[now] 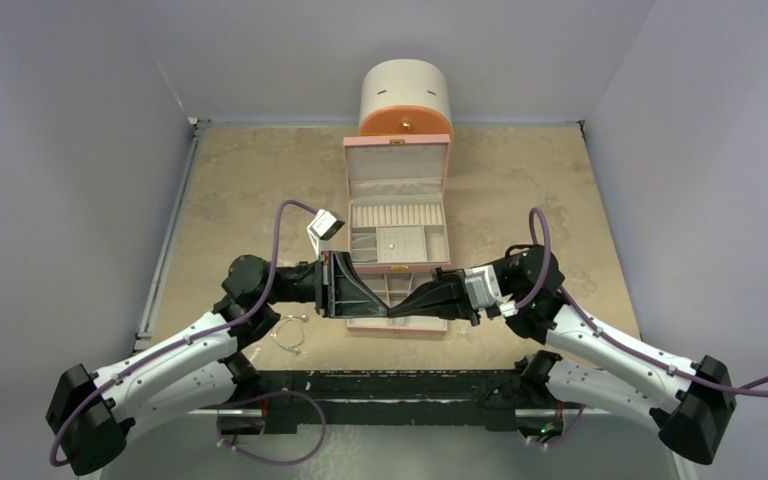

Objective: Organize the mixed jewelry
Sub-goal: Adjust the jewelry.

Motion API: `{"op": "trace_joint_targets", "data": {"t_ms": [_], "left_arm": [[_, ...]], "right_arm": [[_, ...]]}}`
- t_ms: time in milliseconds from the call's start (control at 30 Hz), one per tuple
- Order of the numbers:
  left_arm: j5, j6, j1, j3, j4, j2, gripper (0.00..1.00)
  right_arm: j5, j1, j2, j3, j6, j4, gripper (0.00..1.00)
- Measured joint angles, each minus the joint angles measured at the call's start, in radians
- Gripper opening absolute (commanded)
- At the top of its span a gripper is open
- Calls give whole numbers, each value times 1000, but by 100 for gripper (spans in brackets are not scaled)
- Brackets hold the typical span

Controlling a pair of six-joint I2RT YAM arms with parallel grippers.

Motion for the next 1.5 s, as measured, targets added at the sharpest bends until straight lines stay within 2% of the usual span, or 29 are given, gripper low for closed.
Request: {"op": "trace_joint_targets", "data": {"t_ms": [433, 767, 933, 1100, 1133, 1300, 1500], "left_arm": [[-7, 37, 0, 6, -46, 3, 0], [-36, 138, -4, 43, -220, 26, 0], [-83, 277, -5, 127, -432, 27, 0], [-197, 494, -5, 263, -753, 27, 0], [-204, 508, -5, 270, -771, 27, 0], [-335, 717, -5, 372, -991, 21, 0], [-455, 904, -5, 417, -1110, -6, 0]], "right_arm": [[29, 0, -50, -19, 14, -40, 26], [109, 0, -165, -29, -4, -134, 30], [187, 0, -236, -29, -31, -262, 32], [316, 0, -289, -29, -4, -401, 33], [345, 0, -294, -27, 16, -430, 33], [510, 0, -273, -12, 189, -570, 36], [655, 0, -181, 49, 442, -691, 33]]}}
